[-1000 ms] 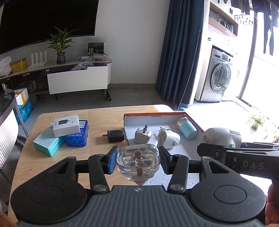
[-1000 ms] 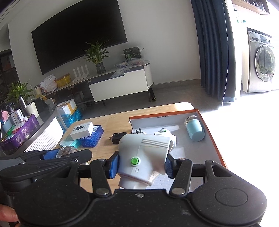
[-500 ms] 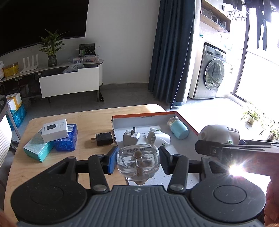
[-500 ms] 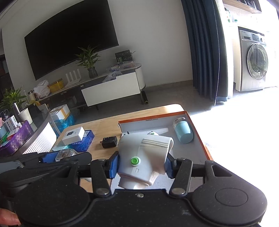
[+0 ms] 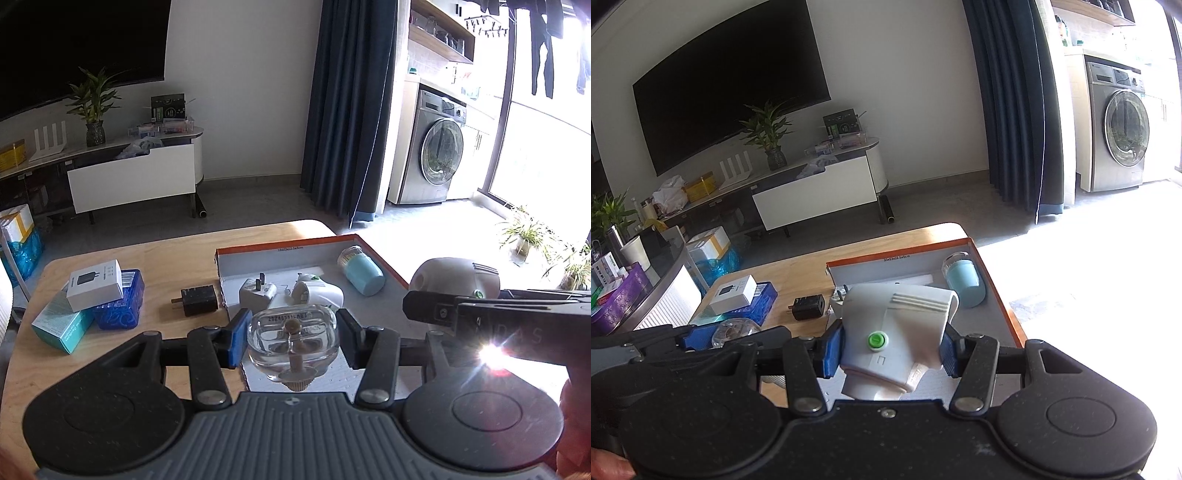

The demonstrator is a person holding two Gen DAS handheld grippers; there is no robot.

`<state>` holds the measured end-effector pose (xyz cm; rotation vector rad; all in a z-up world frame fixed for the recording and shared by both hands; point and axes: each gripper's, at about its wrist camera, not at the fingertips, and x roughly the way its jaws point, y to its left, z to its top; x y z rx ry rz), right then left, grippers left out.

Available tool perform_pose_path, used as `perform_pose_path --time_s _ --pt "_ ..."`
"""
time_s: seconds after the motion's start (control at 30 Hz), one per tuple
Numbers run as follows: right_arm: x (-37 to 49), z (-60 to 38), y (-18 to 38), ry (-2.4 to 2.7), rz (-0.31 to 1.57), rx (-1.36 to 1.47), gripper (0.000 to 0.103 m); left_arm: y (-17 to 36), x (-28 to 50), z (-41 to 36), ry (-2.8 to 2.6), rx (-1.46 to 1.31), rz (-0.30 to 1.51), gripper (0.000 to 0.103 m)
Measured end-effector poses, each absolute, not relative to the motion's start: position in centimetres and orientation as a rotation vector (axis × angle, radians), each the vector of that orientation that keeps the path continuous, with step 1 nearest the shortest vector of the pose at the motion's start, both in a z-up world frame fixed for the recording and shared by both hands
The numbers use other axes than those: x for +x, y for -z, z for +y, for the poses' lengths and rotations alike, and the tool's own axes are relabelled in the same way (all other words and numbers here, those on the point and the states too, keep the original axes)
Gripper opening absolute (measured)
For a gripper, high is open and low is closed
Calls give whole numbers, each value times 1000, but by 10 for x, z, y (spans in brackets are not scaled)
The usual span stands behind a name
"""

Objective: Organize rigid objects
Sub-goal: 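Carry the diffuser in the right gripper and the glass bottle in the left gripper over the box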

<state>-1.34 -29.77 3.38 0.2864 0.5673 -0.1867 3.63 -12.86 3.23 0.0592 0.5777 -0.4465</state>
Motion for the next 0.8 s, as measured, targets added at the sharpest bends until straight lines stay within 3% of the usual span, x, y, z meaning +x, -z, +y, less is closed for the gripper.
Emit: perform_pose_path --time_s 0.8 --pt "1 -326 -24 236 582 293 62 -23 46 -158 500 91 600 50"
